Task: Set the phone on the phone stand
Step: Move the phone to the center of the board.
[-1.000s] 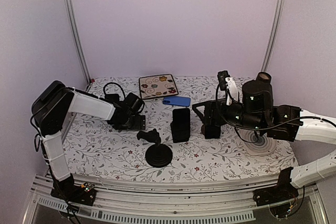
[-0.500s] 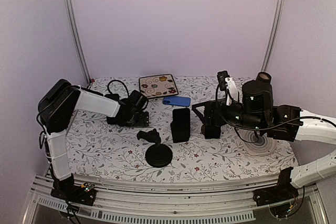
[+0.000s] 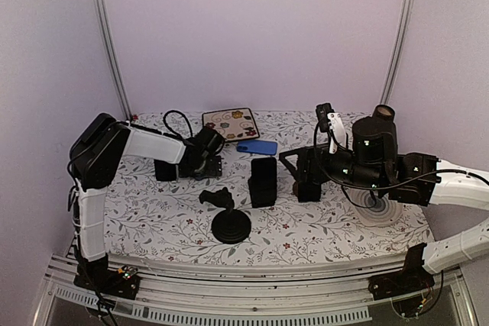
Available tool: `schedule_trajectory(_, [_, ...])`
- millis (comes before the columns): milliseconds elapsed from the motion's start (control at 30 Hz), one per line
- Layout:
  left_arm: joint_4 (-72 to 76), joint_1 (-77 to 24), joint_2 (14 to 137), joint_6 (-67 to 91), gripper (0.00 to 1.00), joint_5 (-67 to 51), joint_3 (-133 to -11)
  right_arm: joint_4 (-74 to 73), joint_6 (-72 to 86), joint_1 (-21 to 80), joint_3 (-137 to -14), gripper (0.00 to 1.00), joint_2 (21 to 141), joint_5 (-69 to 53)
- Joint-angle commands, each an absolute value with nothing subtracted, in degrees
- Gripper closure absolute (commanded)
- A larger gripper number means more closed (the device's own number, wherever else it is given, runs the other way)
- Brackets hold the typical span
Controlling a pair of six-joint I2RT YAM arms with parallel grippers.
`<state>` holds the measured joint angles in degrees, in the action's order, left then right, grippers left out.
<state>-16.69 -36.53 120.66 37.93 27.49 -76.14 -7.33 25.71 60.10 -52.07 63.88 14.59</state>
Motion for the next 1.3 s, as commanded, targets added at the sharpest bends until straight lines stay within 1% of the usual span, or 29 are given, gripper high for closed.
schedule_trajectory(0, [-21.6, -36.7, 124.5, 40.0, 0.03, 30.2, -77.3, -7.9, 25.5, 60.4, -51.8, 0.01, 63.5, 13.9])
schedule_trajectory(433, [-24.0, -36.7, 128.5, 44.4, 0.03, 32.7, -81.7, -9.5, 25.1, 60.4, -52.2, 0.01, 62.3, 13.5])
schedule_trajectory(533, [-23.4, -37.0, 128.5, 43.6, 0.06, 32.4, -81.0, -9.6, 25.3, 60.4, -51.9, 0.01, 61.8, 13.6])
schedule_trajectory(767, [-21.4, -38.5, 126.4, 41.2, 0.16, 31.8, -78.0, -9.0, 25.6, 60.4, -51.7, 0.01, 62.1, 13.2])
schedule_trajectory(933, [-20.6, -39.9, 123.7, 40.2, 0.2, 32.2, -75.4, -8.3, 26.0, 60.4, -51.7, 0.01, 62.5, 12.9])
schedule_trajectory(1167, [-19.6, -43.3, 119.7, 39.5, 0.24, 32.8, -71.0, -7.8, 26.1, 60.3, -51.6, 0.01, 63.4, 12.7])
schedule_trajectory(1267, [-19.4, -44.2, 118.3, 39.7, 0.24, 32.5, -69.1, -7.5, 26.1, 60.4, -51.6, 0.01, 63.8, 12.6])
